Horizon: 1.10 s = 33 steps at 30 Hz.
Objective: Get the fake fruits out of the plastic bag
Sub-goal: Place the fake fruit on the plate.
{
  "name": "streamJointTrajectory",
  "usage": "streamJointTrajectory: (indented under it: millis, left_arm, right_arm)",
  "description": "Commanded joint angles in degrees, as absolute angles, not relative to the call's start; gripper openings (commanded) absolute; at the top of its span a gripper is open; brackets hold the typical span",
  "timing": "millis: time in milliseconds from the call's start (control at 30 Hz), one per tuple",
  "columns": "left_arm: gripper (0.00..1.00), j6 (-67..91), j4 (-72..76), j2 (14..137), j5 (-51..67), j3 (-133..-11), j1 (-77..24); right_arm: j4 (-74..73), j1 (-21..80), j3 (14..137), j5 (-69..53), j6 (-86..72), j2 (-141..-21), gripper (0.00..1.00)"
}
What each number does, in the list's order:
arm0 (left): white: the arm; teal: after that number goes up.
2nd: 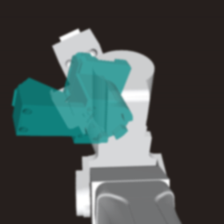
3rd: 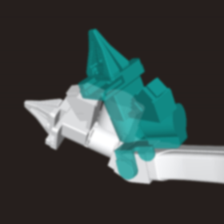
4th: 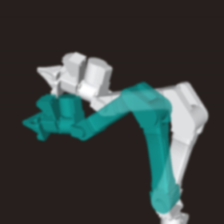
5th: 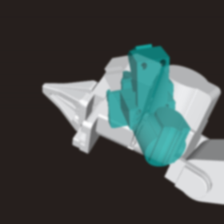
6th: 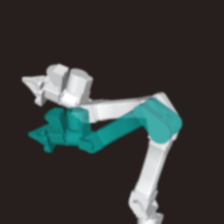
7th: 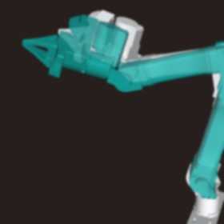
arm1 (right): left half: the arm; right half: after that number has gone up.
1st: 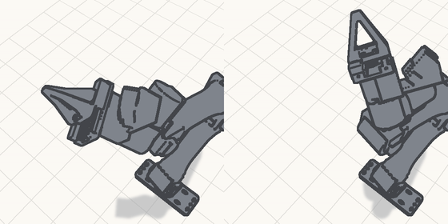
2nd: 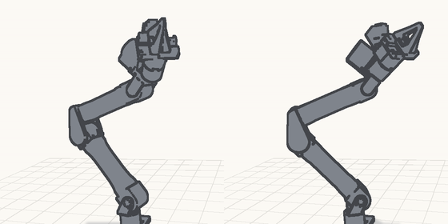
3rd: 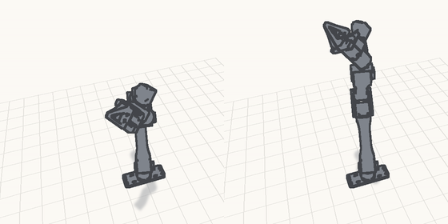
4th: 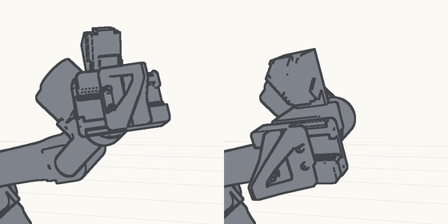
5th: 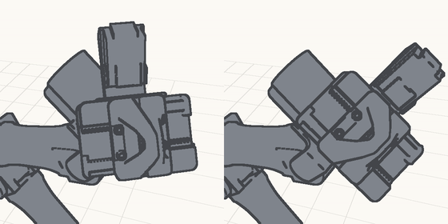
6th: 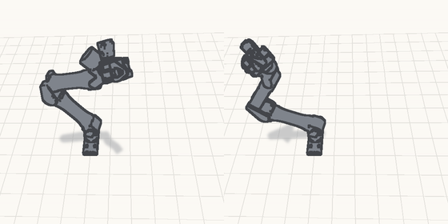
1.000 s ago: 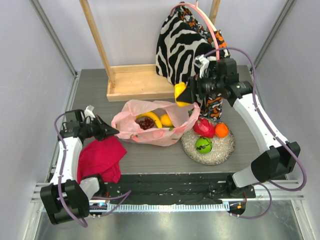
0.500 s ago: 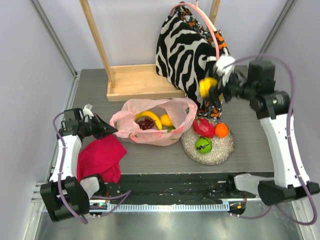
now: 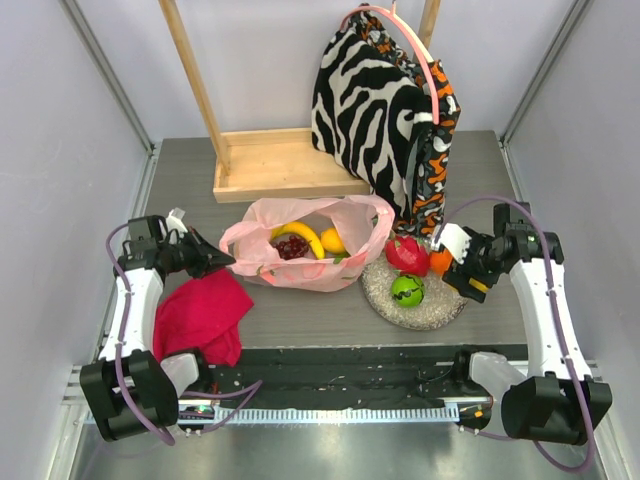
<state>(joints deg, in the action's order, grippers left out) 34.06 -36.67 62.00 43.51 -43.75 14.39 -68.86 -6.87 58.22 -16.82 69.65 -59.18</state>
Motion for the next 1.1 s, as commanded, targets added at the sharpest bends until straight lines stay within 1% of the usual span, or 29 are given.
streamJointTrajectory:
  millis: [0,167,367,433,533,600,767,900,1000,1067]
  left_arm:
    - [0.00,33.31,-35.95,61.96,43.42,-45.88,14.68]
    - [0.00,33.22,-36.30,62.05,43.33,-46.06,14.77]
    - [0.00,33.13,-36.56,61.96,43.16,-46.14,14.77]
    - [0.00,33.13,-36.56,62.05,43.07,-46.06,14.77]
    - [0.00,33.05,-36.65,62.23,43.24,-46.05,14.85]
    - [0.00,33.05,-36.74,62.40,43.33,-46.05,14.85]
    - [0.00,32.96,-36.56,62.84,43.33,-45.88,14.85]
    - [0.00,32.96,-36.47,63.46,43.68,-46.23,14.85]
    - [0.00,32.78,-36.65,63.46,43.86,-46.41,14.85]
    - [0.00,32.43,-36.91,63.28,44.21,-46.23,14.85]
  right_arm:
    - [-66.10,-7.03,55.47,-18.37,74.79,-60.20,0.50]
    - [-58.38,-6.86,49.58,-17.40,75.24,-62.13,0.56]
    - [-48.10,-3.87,47.11,-14.33,68.91,-65.65,0.58]
    - [-46.50,-2.90,46.41,-14.50,67.25,-65.83,0.70]
    - [-44.04,-1.33,44.92,-14.59,66.62,-64.87,0.84]
    - [-43.95,-0.53,44.12,-13.89,66.62,-64.43,0.99]
    - [-43.51,-0.35,42.36,-12.66,65.83,-61.97,1.00]
    - [-44.82,-0.35,44.81,-12.30,62.59,-59.69,1.00]
    - [-49.47,-0.35,50.78,-13.18,59.69,-57.40,1.00]
    - [-54.39,-0.35,57.98,-17.46,57.75,-56.60,1.00]
